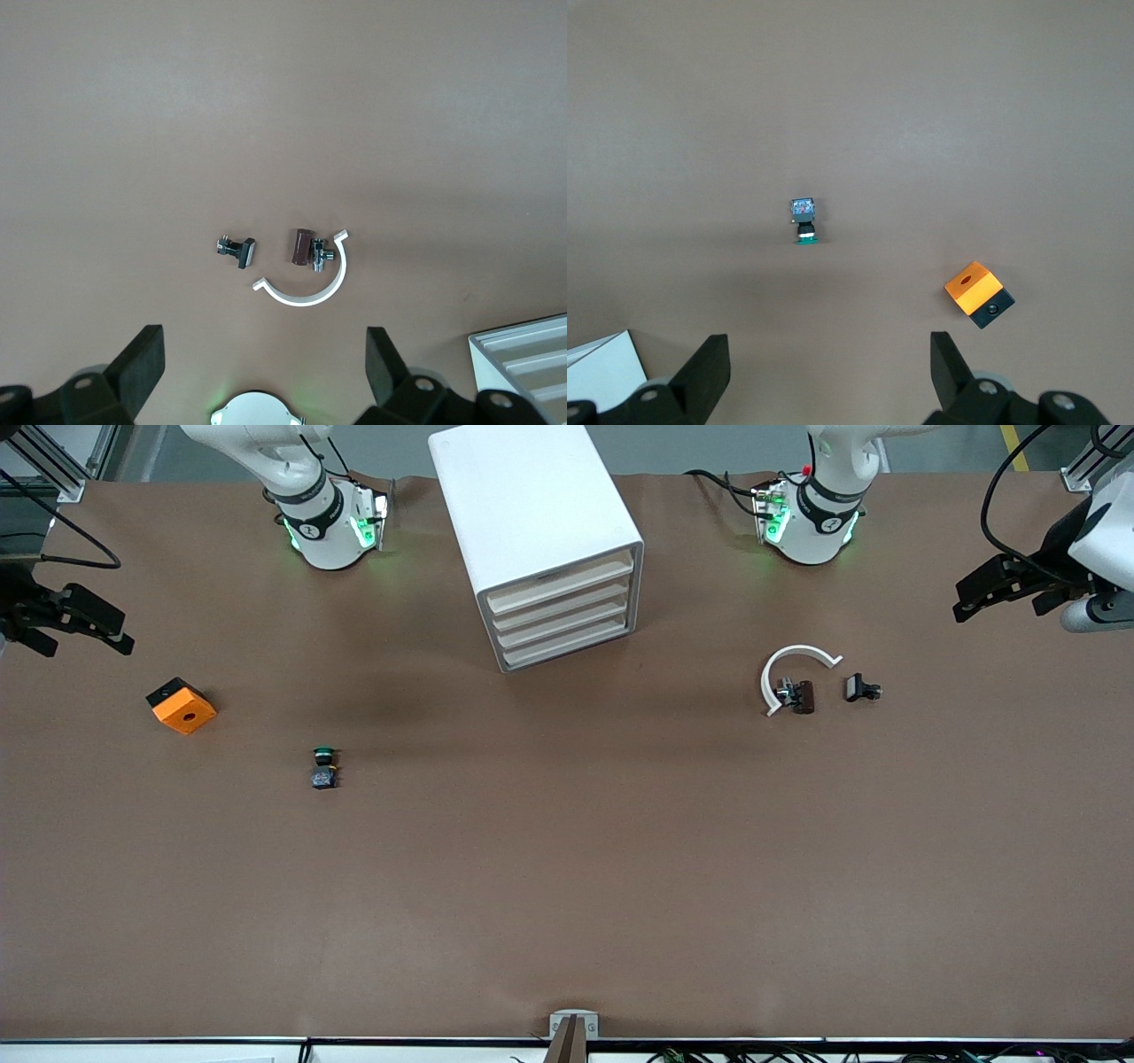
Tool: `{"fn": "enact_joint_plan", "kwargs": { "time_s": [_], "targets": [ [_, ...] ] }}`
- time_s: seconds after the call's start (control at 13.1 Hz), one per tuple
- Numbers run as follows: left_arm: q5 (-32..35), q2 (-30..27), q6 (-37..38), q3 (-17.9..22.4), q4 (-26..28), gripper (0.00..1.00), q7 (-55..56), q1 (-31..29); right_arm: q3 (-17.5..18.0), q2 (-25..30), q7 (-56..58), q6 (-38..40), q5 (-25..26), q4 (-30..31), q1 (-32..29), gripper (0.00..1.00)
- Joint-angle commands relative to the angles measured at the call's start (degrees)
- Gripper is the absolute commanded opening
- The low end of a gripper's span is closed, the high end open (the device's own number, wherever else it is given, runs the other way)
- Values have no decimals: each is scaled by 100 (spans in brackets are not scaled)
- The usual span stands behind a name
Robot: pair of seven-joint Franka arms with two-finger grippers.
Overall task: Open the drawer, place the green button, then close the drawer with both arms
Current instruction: 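Reach the left gripper toward the drawer handle while the right gripper reaches the button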
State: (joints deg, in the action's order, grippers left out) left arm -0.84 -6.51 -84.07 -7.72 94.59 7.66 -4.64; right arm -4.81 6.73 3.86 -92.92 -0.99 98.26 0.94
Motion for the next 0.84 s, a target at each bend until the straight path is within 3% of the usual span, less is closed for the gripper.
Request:
{"fn": "enact_joint_plan", "kwargs": {
  "time_s": [0.0, 0.61, 0.76],
  "targets": [
    [101, 88, 118, -54, -90, 100, -106, -37, -11, -102, 62, 90, -15, -140, 20, 100],
    [101, 879, 110, -72, -441, 100, -45, -19, -11, -207, 1, 81, -15, -97, 91, 100],
    [75, 1308, 110, -80, -441, 100, -19, -2, -20, -321, -8, 37, -15, -96, 56, 100]
  ]
}}
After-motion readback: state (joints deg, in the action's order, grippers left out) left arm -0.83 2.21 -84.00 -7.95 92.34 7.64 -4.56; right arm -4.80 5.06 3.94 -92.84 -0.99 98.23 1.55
